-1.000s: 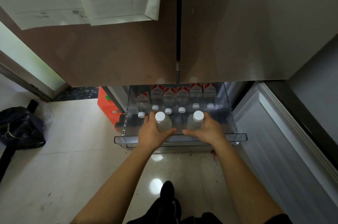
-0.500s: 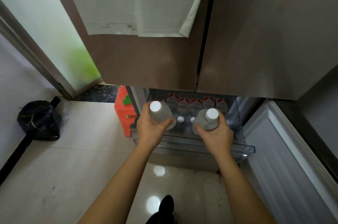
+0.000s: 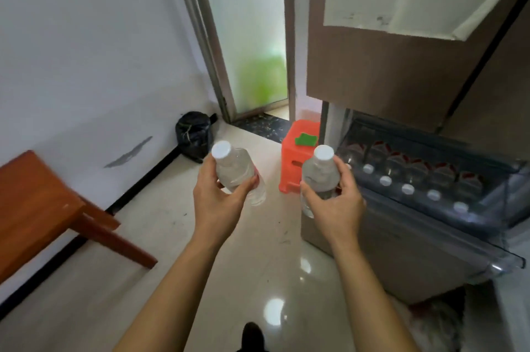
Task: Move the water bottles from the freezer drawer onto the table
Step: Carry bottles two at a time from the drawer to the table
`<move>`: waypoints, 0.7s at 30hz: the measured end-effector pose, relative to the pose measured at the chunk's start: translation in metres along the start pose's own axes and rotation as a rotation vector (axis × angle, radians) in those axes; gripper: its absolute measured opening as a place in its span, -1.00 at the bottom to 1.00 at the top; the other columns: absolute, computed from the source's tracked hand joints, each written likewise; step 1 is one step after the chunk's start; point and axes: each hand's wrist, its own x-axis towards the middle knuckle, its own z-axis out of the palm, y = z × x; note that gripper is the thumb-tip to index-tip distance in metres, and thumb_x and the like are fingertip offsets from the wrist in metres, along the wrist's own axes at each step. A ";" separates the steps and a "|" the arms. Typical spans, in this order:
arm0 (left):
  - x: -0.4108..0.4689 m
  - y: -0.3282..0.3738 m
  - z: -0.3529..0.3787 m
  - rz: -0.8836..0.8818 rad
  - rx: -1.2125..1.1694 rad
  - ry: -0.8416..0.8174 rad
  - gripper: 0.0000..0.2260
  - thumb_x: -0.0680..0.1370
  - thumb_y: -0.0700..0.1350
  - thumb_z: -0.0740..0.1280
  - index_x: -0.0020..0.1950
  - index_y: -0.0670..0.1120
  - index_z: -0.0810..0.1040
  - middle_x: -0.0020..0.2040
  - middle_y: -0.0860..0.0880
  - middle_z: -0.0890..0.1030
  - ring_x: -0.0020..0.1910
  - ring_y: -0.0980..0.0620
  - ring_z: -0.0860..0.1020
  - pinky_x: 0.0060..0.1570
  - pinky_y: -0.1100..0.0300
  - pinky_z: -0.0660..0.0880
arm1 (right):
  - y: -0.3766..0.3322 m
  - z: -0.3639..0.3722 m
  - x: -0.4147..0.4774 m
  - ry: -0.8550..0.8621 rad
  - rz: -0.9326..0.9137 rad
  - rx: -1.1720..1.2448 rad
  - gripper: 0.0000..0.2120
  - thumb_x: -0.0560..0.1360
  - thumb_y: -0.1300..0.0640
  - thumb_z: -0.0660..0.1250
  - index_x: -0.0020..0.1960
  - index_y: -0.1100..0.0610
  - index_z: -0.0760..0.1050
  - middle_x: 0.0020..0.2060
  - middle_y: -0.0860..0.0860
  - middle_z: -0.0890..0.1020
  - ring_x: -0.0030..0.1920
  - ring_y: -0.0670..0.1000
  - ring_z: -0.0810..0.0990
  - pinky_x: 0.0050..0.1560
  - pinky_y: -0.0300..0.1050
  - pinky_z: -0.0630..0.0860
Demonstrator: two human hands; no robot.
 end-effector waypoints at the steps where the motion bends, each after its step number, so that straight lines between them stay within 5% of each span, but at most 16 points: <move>1: -0.001 -0.004 -0.014 -0.012 0.004 0.022 -0.39 0.37 -0.07 0.61 0.32 0.15 0.41 0.18 0.18 0.56 0.15 0.13 0.56 0.15 0.02 0.56 | -0.004 0.012 -0.007 -0.041 -0.005 -0.012 -0.27 0.27 -0.06 0.62 0.39 -0.22 0.42 0.14 -0.27 0.58 0.13 -0.14 0.56 0.18 0.06 0.59; 6: -0.006 -0.047 -0.131 -0.070 0.058 0.144 -0.37 0.41 -0.07 0.57 0.38 0.13 0.35 0.23 0.18 0.51 0.19 0.15 0.49 0.18 0.17 0.47 | -0.054 0.112 -0.066 -0.214 -0.159 -0.091 -0.28 0.28 -0.14 0.57 0.39 -0.25 0.38 0.15 -0.15 0.64 0.15 0.03 0.61 0.20 0.09 0.55; 11: -0.015 -0.109 -0.270 -0.152 0.079 0.289 -0.36 0.39 -0.11 0.59 0.38 0.11 0.37 0.28 0.13 0.52 0.26 0.09 0.48 0.25 0.05 0.49 | -0.101 0.236 -0.151 -0.350 -0.295 -0.169 -0.31 0.30 -0.15 0.58 0.37 -0.21 0.41 0.11 -0.09 0.68 0.05 0.09 0.67 0.03 0.10 0.60; 16: -0.021 -0.176 -0.423 -0.240 0.114 0.434 -0.27 0.40 -0.08 0.58 0.49 0.07 0.32 0.35 0.10 0.49 0.32 0.06 0.45 0.32 -0.06 0.47 | -0.148 0.369 -0.251 -0.510 -0.366 -0.157 -0.28 0.31 -0.18 0.59 0.40 -0.18 0.39 0.13 -0.09 0.66 0.00 -0.04 0.61 0.02 -0.12 0.53; 21: -0.022 -0.224 -0.544 -0.279 0.193 0.557 -0.27 0.39 -0.04 0.58 0.48 0.09 0.31 0.34 0.10 0.50 0.33 0.05 0.47 0.30 -0.13 0.48 | -0.192 0.474 -0.331 -0.680 -0.450 -0.116 -0.25 0.29 -0.23 0.58 0.39 -0.17 0.38 0.03 -0.24 0.56 -0.07 -0.16 0.50 0.03 -0.06 0.62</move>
